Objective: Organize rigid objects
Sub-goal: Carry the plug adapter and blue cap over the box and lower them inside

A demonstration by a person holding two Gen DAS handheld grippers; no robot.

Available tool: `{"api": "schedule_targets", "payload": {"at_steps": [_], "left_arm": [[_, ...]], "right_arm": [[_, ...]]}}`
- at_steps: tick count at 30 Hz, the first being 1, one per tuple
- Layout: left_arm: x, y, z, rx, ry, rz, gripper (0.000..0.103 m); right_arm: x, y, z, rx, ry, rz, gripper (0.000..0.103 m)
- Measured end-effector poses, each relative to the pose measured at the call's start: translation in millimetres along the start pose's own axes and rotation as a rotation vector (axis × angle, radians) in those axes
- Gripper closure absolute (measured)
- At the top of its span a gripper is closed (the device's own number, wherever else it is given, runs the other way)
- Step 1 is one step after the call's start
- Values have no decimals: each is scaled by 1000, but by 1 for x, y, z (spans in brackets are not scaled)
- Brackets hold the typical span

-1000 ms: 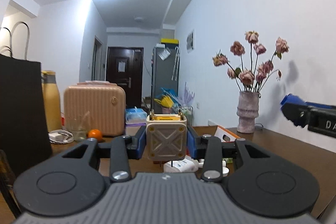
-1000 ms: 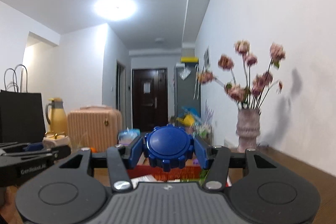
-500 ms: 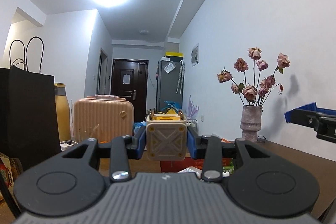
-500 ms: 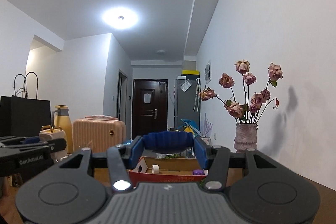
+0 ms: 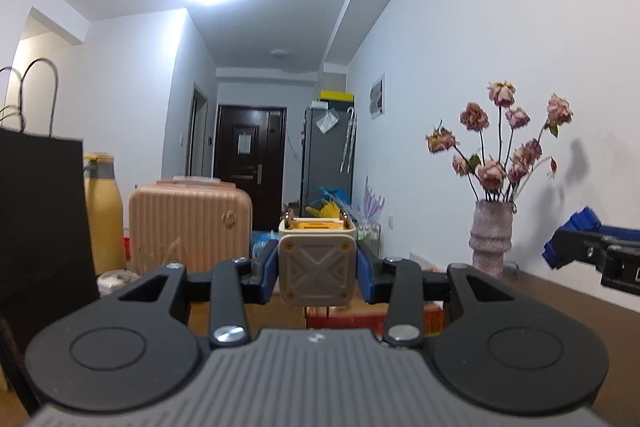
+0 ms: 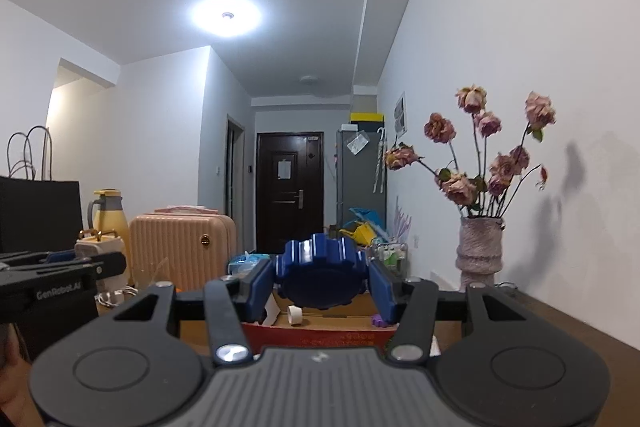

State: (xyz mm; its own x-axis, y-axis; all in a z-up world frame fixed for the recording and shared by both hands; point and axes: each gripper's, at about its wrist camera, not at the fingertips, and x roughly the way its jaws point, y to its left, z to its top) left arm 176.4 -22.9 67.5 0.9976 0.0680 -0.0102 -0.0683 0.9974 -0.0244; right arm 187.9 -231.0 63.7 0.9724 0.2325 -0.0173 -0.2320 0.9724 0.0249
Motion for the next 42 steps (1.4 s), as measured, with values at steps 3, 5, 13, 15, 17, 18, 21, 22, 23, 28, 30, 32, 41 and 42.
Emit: {"api": "schedule_targets", "payload": {"at_steps": [3,5,13,15,17,18,21,22,23,28,30,32,41,42], "left_arm": [[24,-4,13,9,-28,-2,64],[44,-6,24,-5,-25,-27,64],[121,-16,76,-34,-14,-50,64],[139,-20,93,-32,-24,-35,64],[157,-23,112,-36,-36,-33,64],[165,-25,122,-39,-36,-37,64],[190,-31,155,-37,-24,-51,64],[198,-33,165,-33,-26,-49,64],[206,-35,178,-24,-25,-49,64],[252,-47,242,-10,1,-21,64],[266,-50,270,-5,-12,0,64],[281,-54,295,-13,-12,1,64],[357,-73,361,9,46,77,64],[365,-73,363,8,61,75,64]], "right_arm": [[26,-6,11,-6,-4,-3,52],[43,-10,20,-13,-4,-1,52],[127,-27,58,1,51,57,52],[148,-33,71,28,67,81,52],[166,-40,85,60,80,106,52],[175,-44,94,65,84,110,52],[199,-55,121,61,90,102,52],[207,-59,132,56,94,99,52],[216,-62,142,44,103,97,52],[261,-84,195,15,150,50,52],[273,-97,218,33,137,27,52],[284,-106,237,52,147,24,52],[357,-127,318,32,224,-36,52],[365,-128,322,29,238,-35,52]]}}
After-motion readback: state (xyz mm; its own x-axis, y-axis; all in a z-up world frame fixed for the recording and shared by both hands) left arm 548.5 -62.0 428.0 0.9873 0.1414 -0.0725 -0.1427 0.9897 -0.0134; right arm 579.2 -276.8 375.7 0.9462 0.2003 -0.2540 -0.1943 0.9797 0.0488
